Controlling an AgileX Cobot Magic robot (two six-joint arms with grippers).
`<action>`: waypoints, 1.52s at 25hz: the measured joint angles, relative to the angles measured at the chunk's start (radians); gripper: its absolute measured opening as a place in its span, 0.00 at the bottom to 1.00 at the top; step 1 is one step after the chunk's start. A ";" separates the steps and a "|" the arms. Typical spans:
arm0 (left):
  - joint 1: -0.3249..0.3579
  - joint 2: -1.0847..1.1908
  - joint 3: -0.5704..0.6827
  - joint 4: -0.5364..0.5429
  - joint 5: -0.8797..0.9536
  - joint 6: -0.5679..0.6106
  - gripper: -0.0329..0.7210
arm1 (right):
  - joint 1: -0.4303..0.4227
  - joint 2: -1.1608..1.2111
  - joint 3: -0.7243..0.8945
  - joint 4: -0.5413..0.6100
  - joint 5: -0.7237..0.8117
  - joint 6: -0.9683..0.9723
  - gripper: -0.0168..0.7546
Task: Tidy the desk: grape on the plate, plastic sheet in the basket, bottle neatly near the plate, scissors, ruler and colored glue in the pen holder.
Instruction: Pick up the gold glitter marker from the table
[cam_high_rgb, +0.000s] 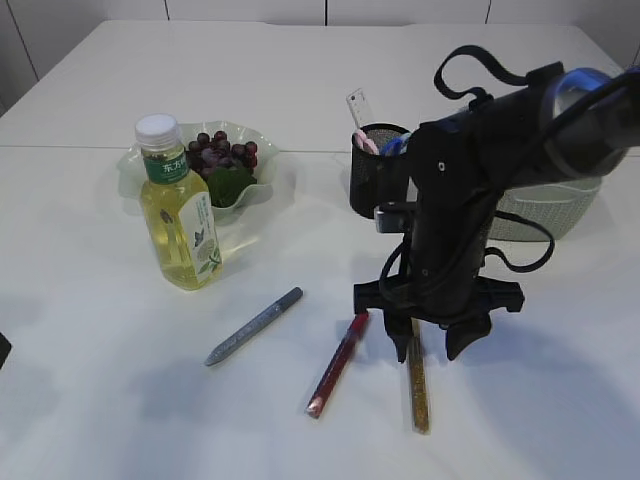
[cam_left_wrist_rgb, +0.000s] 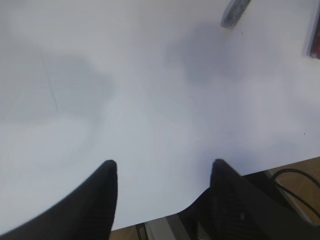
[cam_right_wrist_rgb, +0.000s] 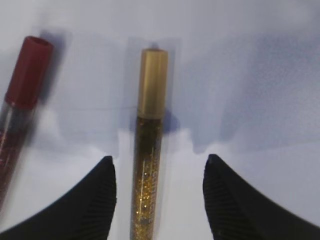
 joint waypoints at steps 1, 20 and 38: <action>0.000 0.000 0.000 0.000 -0.002 0.000 0.62 | 0.000 0.006 0.000 0.000 -0.002 0.000 0.59; 0.000 0.000 0.000 0.004 -0.011 0.000 0.62 | 0.000 0.055 0.000 0.017 -0.056 0.002 0.59; 0.000 0.000 0.000 0.004 -0.012 0.000 0.62 | 0.000 0.061 -0.006 0.032 -0.056 -0.058 0.19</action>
